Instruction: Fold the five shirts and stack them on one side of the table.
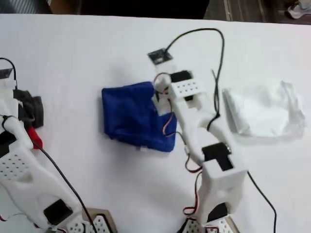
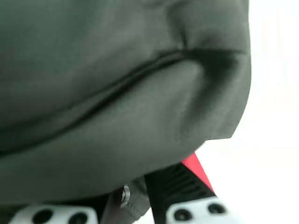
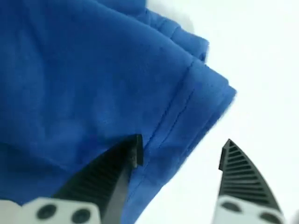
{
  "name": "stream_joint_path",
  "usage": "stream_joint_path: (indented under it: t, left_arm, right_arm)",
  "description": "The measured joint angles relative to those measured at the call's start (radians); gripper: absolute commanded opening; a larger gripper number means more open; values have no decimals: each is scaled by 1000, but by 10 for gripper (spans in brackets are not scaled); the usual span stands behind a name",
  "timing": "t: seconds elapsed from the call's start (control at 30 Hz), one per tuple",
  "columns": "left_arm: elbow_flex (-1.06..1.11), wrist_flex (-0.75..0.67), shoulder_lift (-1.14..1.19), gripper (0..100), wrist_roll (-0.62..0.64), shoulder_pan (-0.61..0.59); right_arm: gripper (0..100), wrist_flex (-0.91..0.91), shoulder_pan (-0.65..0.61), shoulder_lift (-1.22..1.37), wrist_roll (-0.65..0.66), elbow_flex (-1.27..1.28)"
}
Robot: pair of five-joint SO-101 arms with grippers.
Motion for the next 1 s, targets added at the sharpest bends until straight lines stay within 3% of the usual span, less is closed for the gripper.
stream_joint_path:
  t: [0.37, 0.7, 0.83, 1.0]
  left_arm:
    - [0, 0, 0, 27, 0, 0]
    - [-18, 5, 2, 27, 0, 0]
    - [-43, 5, 3, 27, 0, 3]
    - [-49, 5, 5, 27, 0, 15]
  right_arm:
    - [276, 32, 12, 192, 2, -273]
    - [277, 381, 72, 199, 2, -597]
    - [279, 446, 63, 203, 2, -591]
    - [279, 379, 9, 201, 0, -486]
